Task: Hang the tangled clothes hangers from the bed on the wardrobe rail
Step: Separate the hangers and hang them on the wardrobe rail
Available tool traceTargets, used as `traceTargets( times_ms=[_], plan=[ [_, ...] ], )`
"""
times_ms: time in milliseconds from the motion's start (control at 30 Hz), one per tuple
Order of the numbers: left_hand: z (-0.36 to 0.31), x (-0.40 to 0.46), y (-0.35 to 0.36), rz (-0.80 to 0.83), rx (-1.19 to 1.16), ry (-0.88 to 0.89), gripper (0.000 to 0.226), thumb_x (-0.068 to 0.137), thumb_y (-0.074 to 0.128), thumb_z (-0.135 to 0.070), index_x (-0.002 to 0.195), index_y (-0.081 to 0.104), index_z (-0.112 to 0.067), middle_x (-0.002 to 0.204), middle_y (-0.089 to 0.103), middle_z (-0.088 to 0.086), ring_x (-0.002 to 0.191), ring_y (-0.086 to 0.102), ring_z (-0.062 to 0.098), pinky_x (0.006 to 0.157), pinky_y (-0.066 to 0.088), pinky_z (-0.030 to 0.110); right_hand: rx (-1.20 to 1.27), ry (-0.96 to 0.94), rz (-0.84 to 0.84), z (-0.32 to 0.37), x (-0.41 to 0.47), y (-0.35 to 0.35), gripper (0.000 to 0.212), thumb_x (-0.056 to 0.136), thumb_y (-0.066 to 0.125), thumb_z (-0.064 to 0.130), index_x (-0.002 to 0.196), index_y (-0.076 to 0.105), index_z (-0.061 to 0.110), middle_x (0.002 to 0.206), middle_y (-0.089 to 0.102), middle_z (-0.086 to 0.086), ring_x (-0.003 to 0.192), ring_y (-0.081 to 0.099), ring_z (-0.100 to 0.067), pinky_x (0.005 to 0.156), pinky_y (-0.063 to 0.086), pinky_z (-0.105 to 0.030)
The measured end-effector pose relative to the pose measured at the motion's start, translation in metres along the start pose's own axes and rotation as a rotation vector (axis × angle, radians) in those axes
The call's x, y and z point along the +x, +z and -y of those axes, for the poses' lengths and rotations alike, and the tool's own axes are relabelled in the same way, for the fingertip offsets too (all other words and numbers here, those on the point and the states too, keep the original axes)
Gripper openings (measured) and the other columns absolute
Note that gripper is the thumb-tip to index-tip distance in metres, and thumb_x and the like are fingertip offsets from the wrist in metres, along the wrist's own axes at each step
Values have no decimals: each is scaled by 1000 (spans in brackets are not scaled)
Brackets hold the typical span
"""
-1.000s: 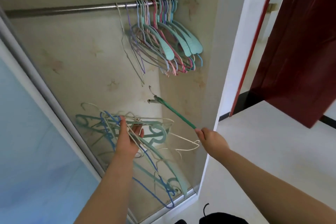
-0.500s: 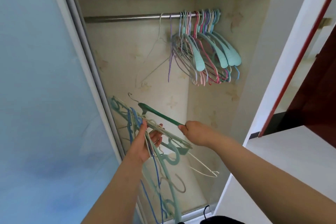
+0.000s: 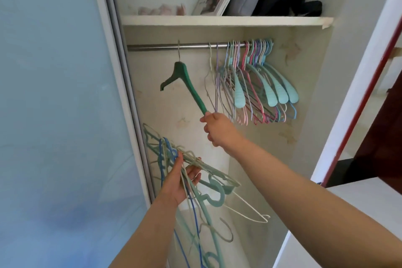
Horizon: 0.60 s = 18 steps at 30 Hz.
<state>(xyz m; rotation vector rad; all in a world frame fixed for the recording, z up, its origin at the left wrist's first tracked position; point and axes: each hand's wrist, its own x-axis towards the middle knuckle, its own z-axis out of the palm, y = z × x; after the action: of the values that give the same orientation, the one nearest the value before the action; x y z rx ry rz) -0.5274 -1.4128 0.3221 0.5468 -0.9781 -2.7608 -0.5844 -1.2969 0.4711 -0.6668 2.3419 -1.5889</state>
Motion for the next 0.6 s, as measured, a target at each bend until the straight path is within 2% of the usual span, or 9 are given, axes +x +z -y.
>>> traceTargets(
  times_ms=[67,200,333,400,500,533,600],
  plan=[
    [-4,-2,7,11,-10,8,37,71,68,-49,91,64,-18,117,67,19,106,63,31,84,49,39,3,-26,-66,21,19,-12,35,102,28,31,104,58,11,68,47,0,53,41,-13,46,34,-27],
    [-8,-3,18,46,-14,-1,38,70,69,-48,92,62,-19,119,65,21,110,61,33,80,49,39,-71,15,-98,39,49,-26,46,101,26,29,115,56,-2,84,52,-14,56,41,-17,49,36,-29],
    [-14,-5,24,107,-35,-23,40,73,68,-49,100,60,-20,122,64,22,118,59,34,81,50,39,16,136,-95,34,58,-32,25,104,29,17,101,51,5,67,46,0,48,37,-13,37,28,-20],
    [-16,-7,25,124,-43,-26,40,74,67,-49,101,59,-21,122,63,22,119,58,34,83,50,38,4,143,-117,24,61,-35,25,103,29,13,91,51,9,65,45,1,48,38,-14,42,29,-24],
    [-17,-8,26,136,-37,-22,40,75,67,-50,101,59,-20,122,63,23,120,57,35,85,49,38,-22,130,-165,5,65,-44,31,101,31,24,74,45,20,69,43,1,55,40,-13,49,35,-27],
    [-17,-9,27,144,-38,-25,40,75,67,-50,101,59,-20,123,63,23,121,57,35,85,49,38,-30,128,-173,0,66,-48,30,101,31,26,75,46,20,70,43,1,56,40,-13,50,35,-27],
    [-17,-10,28,155,-32,-30,40,75,66,-50,101,58,-21,123,63,23,121,57,35,87,48,39,-21,145,-200,-5,67,-58,27,100,30,27,93,54,15,71,43,1,57,40,-13,49,36,-28]
  ],
)
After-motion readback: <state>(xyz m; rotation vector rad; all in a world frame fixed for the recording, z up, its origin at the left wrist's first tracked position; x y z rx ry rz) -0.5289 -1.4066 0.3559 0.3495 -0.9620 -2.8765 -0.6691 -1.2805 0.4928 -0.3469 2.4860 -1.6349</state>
